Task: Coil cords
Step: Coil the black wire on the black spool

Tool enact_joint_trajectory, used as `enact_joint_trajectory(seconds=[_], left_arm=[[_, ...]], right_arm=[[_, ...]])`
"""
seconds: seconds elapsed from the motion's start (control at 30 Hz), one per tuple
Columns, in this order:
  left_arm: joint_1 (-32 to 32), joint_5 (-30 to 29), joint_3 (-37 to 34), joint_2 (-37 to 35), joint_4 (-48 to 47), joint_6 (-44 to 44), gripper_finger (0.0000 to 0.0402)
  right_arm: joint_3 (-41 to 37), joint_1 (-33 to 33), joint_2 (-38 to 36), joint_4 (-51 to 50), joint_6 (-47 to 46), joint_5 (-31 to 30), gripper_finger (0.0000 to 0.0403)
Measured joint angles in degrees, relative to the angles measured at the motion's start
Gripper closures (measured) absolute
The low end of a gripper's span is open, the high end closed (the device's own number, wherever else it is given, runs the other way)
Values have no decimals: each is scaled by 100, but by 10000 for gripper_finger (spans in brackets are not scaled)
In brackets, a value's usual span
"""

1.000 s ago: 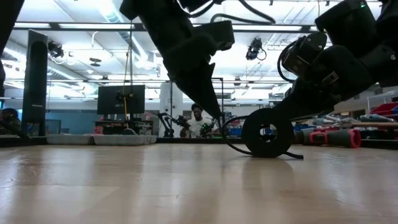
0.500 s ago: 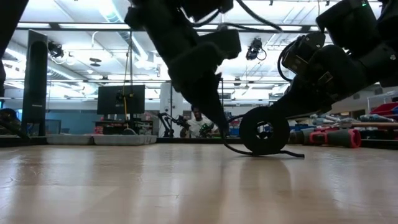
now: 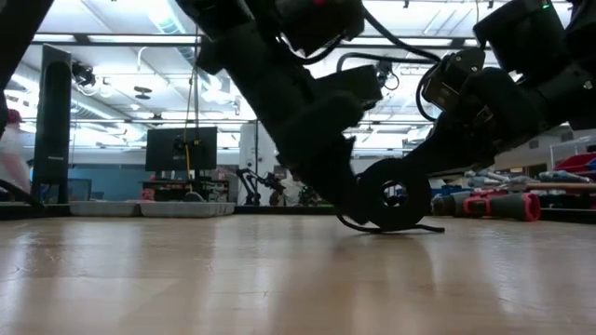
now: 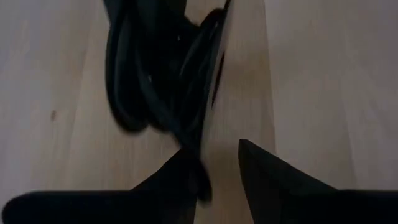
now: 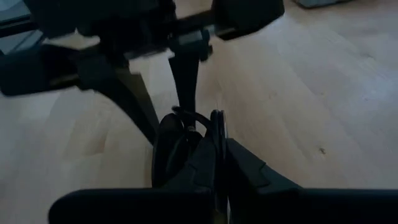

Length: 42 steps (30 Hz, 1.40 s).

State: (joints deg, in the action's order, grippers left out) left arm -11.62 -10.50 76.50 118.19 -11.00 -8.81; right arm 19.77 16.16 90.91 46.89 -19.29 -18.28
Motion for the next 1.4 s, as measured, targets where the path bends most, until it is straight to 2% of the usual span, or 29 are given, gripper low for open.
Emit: enact_joint_trajectory(seconds=[0.13,0.43,0.8,1.2,1.4], left_arm=[[-2,15,13,36,-76,90,287],[29,-31,23,-127,-957,117,287],[37,-72,10,-670,-975,371,280],[-13,-87,10,-767,-1673,54,269],[-132,-231,-138,-778,-1436,-34,269]], right_arm=[[-4,0,-8,13,-2,11,389],[-4,0,-9,-4,35,59,389],[-7,-16,-24,72,144,190,389],[-7,-68,-24,121,98,245,390],[-7,-125,-24,146,188,138,390]])
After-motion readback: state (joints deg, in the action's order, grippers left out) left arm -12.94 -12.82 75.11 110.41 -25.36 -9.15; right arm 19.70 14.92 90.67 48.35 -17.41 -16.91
